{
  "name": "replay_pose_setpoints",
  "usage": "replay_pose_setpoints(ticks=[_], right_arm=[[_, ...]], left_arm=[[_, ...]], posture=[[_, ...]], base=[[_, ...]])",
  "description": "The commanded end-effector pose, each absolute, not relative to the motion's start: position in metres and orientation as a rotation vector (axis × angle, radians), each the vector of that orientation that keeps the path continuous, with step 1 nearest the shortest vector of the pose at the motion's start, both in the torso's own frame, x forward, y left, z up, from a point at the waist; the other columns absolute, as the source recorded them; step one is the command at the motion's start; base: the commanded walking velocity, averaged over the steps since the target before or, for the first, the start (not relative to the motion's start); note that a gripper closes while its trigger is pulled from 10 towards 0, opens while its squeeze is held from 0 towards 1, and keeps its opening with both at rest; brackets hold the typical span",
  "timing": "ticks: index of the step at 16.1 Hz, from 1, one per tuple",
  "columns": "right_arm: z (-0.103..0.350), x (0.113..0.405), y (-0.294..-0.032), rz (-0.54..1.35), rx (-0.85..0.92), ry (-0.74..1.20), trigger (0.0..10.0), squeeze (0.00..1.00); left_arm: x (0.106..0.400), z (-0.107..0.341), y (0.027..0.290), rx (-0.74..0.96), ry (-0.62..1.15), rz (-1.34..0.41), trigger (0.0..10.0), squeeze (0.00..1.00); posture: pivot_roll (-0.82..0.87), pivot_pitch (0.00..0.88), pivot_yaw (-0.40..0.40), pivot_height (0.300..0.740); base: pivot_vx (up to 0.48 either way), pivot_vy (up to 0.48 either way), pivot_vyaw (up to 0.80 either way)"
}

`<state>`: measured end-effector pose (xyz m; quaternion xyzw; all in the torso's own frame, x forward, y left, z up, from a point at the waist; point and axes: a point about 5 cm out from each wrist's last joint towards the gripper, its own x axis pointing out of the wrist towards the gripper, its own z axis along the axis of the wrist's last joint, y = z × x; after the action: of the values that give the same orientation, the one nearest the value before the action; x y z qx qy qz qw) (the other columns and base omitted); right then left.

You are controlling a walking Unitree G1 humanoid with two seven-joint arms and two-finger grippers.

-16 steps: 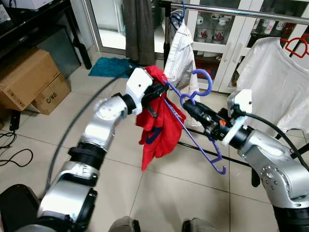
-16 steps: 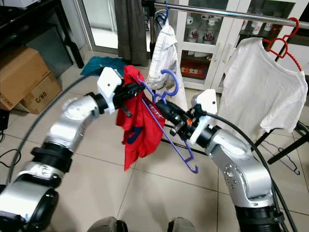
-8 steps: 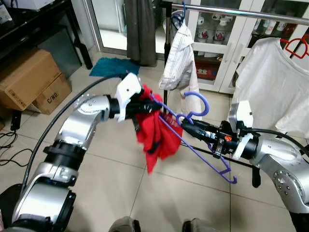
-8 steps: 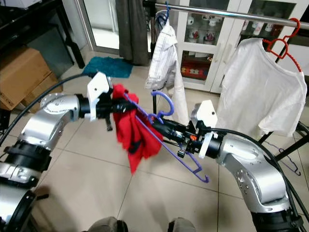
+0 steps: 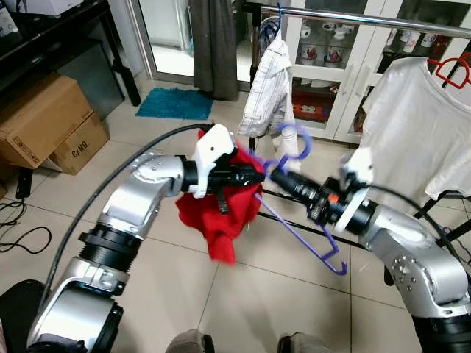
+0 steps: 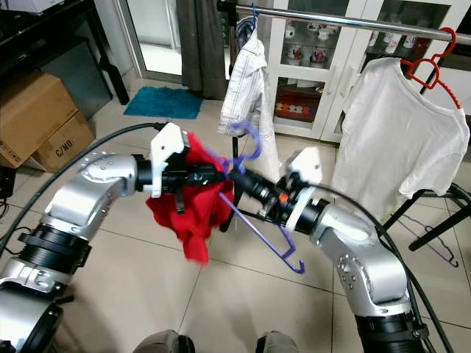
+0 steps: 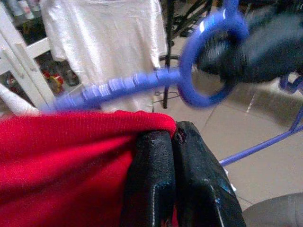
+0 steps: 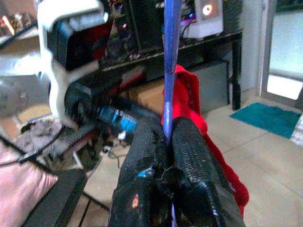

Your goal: Hang hanger

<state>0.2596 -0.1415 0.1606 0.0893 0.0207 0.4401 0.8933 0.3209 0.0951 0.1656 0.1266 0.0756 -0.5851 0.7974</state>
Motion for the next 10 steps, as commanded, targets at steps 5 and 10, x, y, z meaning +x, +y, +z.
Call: replay_pose_setpoints(ticks=[5, 10], right_arm=[[0.177, 0.265, -0.147, 0.878, 0.236, -0.031, 0.0, 0.00], [0.182, 0.268, -0.151, 0.848, 0.260, -0.048, 0.0, 0.00]], left_arm=[[0.322, 0.164, 0.098, 0.299, 0.126, -1.186, 10.0, 0.47], [0.315, 0.171, 0.100, 0.235, 0.093, -1.187, 10.0, 1.00]], posture=[[-0.17, 0.000, 0.069, 0.740], [-0.17, 0.000, 0.067, 0.740]], base=[[0.000, 0.000, 0.00], [0.000, 0.000, 0.00]])
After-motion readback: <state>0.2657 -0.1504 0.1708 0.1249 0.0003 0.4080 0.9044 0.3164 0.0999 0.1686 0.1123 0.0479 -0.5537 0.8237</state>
